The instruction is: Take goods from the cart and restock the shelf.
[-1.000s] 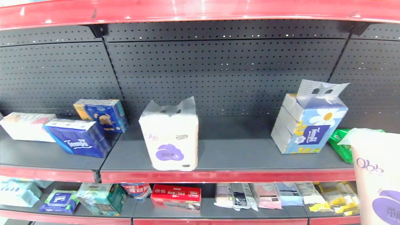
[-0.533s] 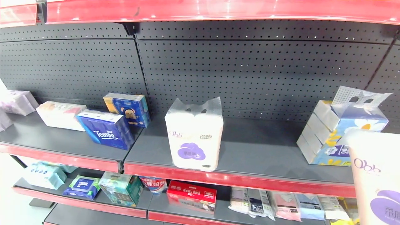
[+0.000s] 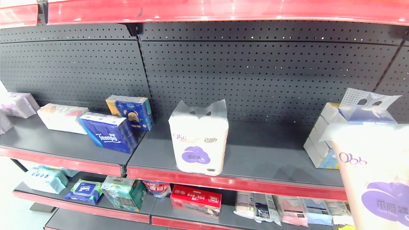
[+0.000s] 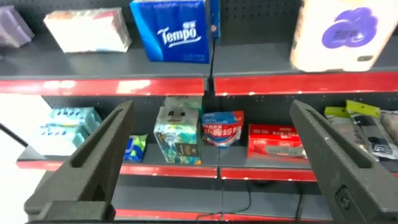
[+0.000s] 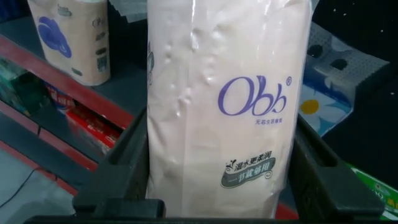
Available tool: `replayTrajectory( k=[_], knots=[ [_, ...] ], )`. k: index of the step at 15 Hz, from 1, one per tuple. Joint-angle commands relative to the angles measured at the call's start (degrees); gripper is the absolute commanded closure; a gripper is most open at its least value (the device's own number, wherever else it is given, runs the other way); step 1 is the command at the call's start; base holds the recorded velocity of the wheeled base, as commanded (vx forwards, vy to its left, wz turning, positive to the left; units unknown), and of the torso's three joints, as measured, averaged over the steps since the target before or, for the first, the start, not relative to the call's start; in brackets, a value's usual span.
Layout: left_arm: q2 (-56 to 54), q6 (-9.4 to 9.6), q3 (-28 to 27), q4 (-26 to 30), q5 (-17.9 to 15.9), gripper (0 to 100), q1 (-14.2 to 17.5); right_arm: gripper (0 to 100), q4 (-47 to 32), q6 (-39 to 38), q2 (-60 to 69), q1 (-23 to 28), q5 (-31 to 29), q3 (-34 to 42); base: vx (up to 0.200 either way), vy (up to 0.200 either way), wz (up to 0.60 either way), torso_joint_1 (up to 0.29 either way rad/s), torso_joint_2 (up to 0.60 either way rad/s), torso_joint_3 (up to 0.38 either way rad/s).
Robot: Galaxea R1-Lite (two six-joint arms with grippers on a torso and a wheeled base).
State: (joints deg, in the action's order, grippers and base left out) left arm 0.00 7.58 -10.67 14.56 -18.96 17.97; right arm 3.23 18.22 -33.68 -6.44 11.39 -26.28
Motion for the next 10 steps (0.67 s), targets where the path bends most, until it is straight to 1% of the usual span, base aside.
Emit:
replayTrajectory(
  k=[1, 3, 5, 7, 8, 9, 10],
  knots=[
    [0.0, -0.11, 3.0, -1.9, -0.1, 0, 0.0, 100, 3.0, -0.3, -7.0, -3.8, 0.4, -1.2, 0.0, 0.0, 0.0, 0.0, 0.0, 0.0],
    [0.0, -0.81, 5.7, -6.6, -0.3, 0, 0.0, 100, 5.2, -0.3, -9.5, -4.9, 0.4, -1.2, 0.0, 0.0, 0.0, 0.0, 0.0, 0.0],
    [0.0, -1.08, 5.8, -7.3, -0.5, 0, 0.0, 100, 5.4, -0.5, -10.8, -5.0, 0.5, -1.8, 0.0, 0.0, 0.0, 0.0, 0.0, 0.0],
    [0.0, -0.9, 6.0, -8.4, 0.2, 0, 0.0, 100, 5.4, -0.8, -11.8, -5.0, 0.5, -2.3, 0.0, 0.0, 0.0, 0.0, 0.0, 0.0],
    [0.0, -1.17, 6.8, -9.8, 4.9, 0, 0.0, 100, 5.5, -0.8, -12.2, -5.0, 0.5, -2.5, 0.0, 0.0, 0.0, 0.0, 0.0, 0.0],
    [0.0, -1.52, 7.7, -10.6, 7.8, 0, 0.0, 100, 5.5, -0.9, -12.2, -5.0, 0.5, -2.5, 0.0, 0.0, 0.0, 0.0, 0.0, 0.0],
    [0.0, -2.4, 8.4, -12.0, 8.2, 0, 0.0, 100, 5.4, -0.9, -12.0, -5.0, 0.5, -2.5, 0.0, 0.0, 0.0, 0.0, 0.0, 0.0]
  ],
)
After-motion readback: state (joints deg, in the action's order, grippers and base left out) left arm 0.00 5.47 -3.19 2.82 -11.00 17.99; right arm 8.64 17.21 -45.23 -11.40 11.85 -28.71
